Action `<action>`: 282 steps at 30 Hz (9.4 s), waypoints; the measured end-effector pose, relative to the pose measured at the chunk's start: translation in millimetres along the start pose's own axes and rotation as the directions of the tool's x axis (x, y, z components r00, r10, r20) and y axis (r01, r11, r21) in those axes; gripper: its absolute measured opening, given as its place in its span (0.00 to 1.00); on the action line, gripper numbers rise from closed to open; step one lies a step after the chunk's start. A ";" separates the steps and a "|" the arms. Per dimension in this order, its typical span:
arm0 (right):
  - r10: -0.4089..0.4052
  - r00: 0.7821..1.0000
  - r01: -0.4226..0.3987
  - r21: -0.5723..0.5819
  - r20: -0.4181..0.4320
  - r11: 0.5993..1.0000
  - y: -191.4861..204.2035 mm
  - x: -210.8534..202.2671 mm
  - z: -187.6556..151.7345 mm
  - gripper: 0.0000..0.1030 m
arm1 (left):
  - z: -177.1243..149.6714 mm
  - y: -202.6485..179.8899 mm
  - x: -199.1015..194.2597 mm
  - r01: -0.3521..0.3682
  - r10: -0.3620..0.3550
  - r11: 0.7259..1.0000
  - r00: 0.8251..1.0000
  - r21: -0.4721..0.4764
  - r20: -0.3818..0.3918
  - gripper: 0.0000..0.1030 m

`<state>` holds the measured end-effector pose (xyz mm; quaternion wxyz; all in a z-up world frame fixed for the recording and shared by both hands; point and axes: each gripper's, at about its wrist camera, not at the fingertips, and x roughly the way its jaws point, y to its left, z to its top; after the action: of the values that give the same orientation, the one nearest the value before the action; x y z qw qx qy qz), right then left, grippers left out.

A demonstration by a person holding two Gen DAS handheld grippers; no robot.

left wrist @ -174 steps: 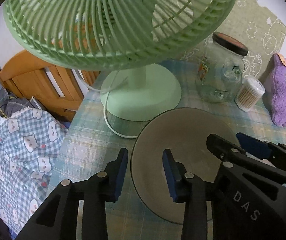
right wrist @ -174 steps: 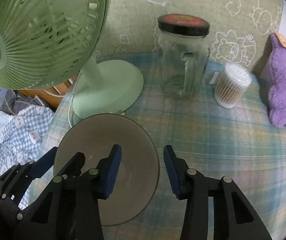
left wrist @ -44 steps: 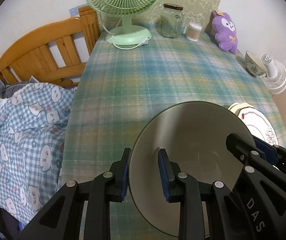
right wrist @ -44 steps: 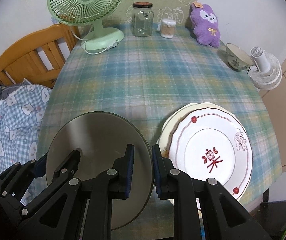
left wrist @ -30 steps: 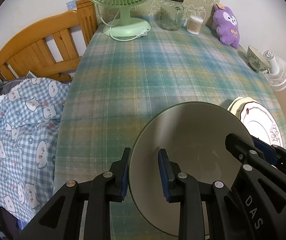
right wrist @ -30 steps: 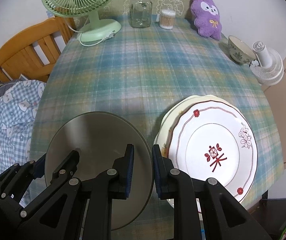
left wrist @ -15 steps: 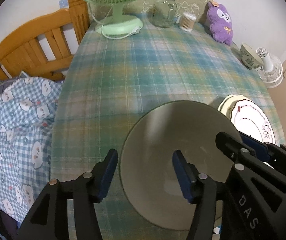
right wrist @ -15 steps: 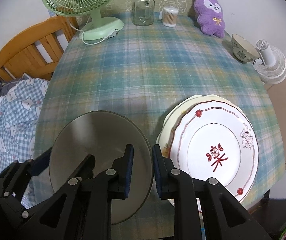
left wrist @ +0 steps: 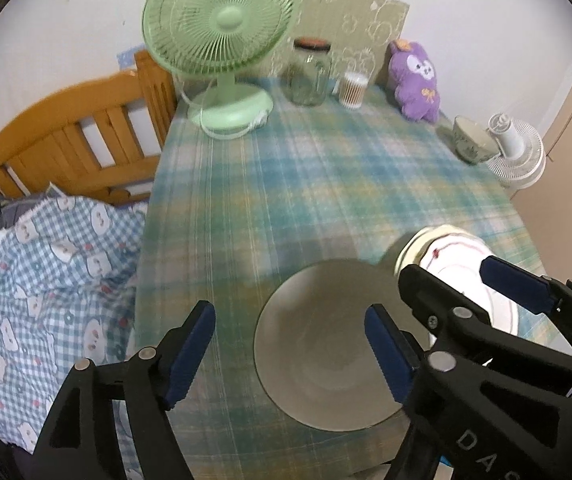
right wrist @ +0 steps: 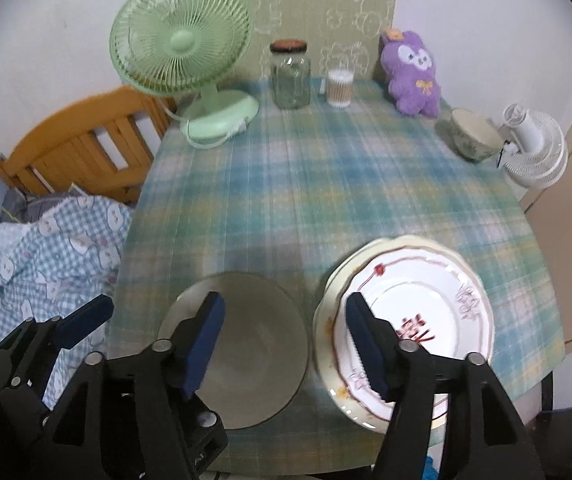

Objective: Organize plates and bowls
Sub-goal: 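Open both tools and pull them back from the grey plate, then move both tools to the grey-green bowl beside the purple plush toy, then grip the rim of the grey-green bowl with both tools, then lift the grey-green bowl with both tools and carry it to the plate stack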

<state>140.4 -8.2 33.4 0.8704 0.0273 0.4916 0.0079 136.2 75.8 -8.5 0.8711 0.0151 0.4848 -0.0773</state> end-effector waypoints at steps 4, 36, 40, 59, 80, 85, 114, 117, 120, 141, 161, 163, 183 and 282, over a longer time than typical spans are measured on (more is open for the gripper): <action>0.009 0.999 -0.008 -0.007 0.042 1.000 -7.5 -12.3 6.8 0.77 | 7.5 -9.5 -10.8 -0.002 0.002 1.000 0.999 0.006 0.048 0.79; 0.063 0.993 -0.054 -0.089 0.100 0.995 -202.6 -19.0 89.6 0.85 | 86.2 -188.5 0.9 -0.046 0.057 0.996 0.989 -0.079 0.136 0.86; 0.062 0.993 -0.052 -0.093 0.104 0.994 -230.1 -12.9 101.0 0.85 | 96.4 -214.1 10.7 -0.046 0.058 0.995 0.989 -0.091 0.138 0.86; 0.136 0.980 -0.124 -0.090 0.143 0.988 -334.5 26.0 164.1 0.85 | 159.2 -306.2 57.9 -0.104 0.114 0.992 0.978 -0.067 0.173 0.82; 0.094 0.983 -0.090 -0.029 0.158 0.996 -410.3 127.4 237.5 0.73 | 235.5 -355.3 159.8 -0.098 0.106 0.994 0.984 -0.056 0.145 0.74; 0.067 0.987 -0.066 -0.011 0.143 0.998 -421.5 158.6 242.5 0.71 | 243.3 -357.0 195.9 -0.100 0.107 0.993 0.987 -0.065 0.117 0.66; 0.039 0.999 -0.039 0.026 0.000 0.999 -429.7 253.6 242.5 0.25 | 251.9 -355.6 287.8 -0.134 0.134 0.991 0.991 -0.003 0.019 0.17; 0.026 1.000 -0.026 0.023 -0.003 0.999 -428.1 255.4 242.5 0.25 | 251.9 -355.1 288.2 -0.130 0.130 0.992 0.991 -0.003 0.016 0.17; 0.007 1.000 -0.007 0.027 -0.004 1.000 -426.7 255.8 241.6 0.23 | 252.0 -355.0 287.9 -0.131 0.131 0.991 0.991 0.015 0.020 0.17; -0.004 1.000 0.005 0.045 -0.022 0.999 -413.0 214.9 229.1 0.23 | 239.8 -351.7 255.0 -0.139 0.139 0.990 0.990 0.006 -0.001 0.17; -0.006 0.996 0.004 0.030 0.084 1.000 -381.7 107.1 215.2 0.23 | 226.1 -339.5 151.6 -0.134 0.135 0.991 0.986 -0.019 0.100 0.17; -0.008 0.996 0.005 0.028 0.091 1.000 -378.2 98.5 211.2 0.23 | 221.4 -337.7 141.0 -0.132 0.134 0.991 0.985 -0.021 0.110 0.17; -0.070 0.989 0.062 0.069 0.129 0.996 -316.7 12.8 147.4 0.23 | 165.4 -293.5 59.5 -0.069 0.065 0.997 0.986 0.020 0.154 0.17; 0.012 0.990 -0.035 -0.163 -0.139 0.986 2.9 74.0 -10.3 0.23 | -24.5 2.9 46.8 -0.191 0.174 0.966 0.979 -0.174 -0.106 0.17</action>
<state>169.9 -1.9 -35.1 0.8336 -0.0396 0.5476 0.0606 140.3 75.5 -61.3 0.8495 -0.0171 0.5250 0.0489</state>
